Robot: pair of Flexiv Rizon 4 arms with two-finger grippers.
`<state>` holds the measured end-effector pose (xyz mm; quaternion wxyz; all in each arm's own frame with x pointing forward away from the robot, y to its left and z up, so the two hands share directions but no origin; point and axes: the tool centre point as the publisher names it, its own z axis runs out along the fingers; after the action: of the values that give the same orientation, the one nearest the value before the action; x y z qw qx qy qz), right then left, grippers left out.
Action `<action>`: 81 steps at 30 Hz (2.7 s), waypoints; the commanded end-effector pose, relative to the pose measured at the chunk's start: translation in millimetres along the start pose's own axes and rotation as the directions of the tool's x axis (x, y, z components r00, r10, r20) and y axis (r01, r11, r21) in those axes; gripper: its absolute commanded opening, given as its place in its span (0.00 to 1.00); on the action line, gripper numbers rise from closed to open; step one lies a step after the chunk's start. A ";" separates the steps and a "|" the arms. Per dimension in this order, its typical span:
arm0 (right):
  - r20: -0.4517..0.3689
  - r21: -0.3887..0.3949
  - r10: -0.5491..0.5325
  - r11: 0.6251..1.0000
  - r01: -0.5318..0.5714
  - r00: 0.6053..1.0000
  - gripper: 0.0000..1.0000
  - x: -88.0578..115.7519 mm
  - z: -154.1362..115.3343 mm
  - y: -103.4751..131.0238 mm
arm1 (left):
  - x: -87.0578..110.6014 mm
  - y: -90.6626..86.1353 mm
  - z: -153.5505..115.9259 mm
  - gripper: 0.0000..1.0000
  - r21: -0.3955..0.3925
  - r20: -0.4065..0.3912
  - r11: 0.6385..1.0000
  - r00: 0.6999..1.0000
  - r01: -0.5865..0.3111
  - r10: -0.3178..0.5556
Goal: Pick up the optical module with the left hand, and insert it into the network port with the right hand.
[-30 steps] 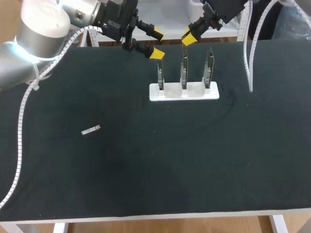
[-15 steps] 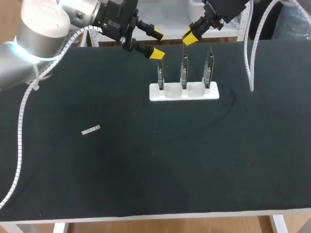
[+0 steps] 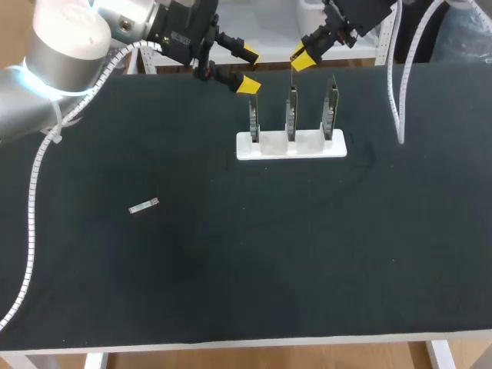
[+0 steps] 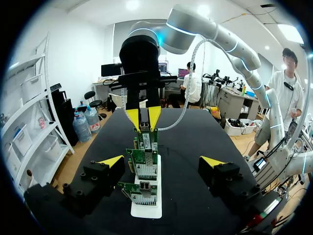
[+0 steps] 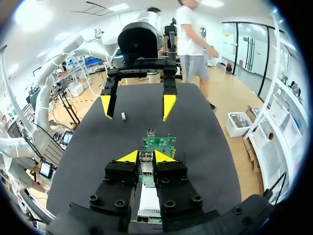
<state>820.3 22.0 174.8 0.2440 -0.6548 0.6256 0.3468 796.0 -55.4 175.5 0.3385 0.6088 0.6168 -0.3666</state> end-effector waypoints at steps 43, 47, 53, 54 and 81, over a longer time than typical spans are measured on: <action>0.009 -0.180 -0.007 0.984 0.008 1.000 0.00 2.6 0.0 -3.5 | 0.1 1.0 0.0 1.00 0.002 -0.001 1.000 1.000 -0.001 0.001; 0.006 -0.183 -0.006 0.983 0.007 1.000 0.00 4.3 0.2 -4.3 | 0.1 1.0 0.0 1.00 0.002 -0.001 1.000 1.000 -0.001 0.001; 0.005 -0.185 -0.003 0.983 0.004 1.000 0.00 5.1 0.6 -6.7 | 0.1 1.0 0.0 1.00 0.002 -0.001 1.000 1.000 -0.001 0.001; 0.005 -0.186 -0.003 0.982 0.004 1.000 0.00 5.2 0.9 -6.9 | 0.1 1.0 0.0 1.00 0.002 -0.001 1.000 1.000 -0.001 0.001; 0.023 -0.145 0.037 0.989 -0.033 0.999 0.00 3.1 4.4 -7.1 | 0.1 1.0 0.0 1.00 0.002 -0.001 1.000 1.000 -0.001 0.001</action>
<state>819.7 23.8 168.5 0.2430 -0.6401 0.6333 0.3607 796.0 -55.4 175.6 0.3385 0.6088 0.6168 -0.3666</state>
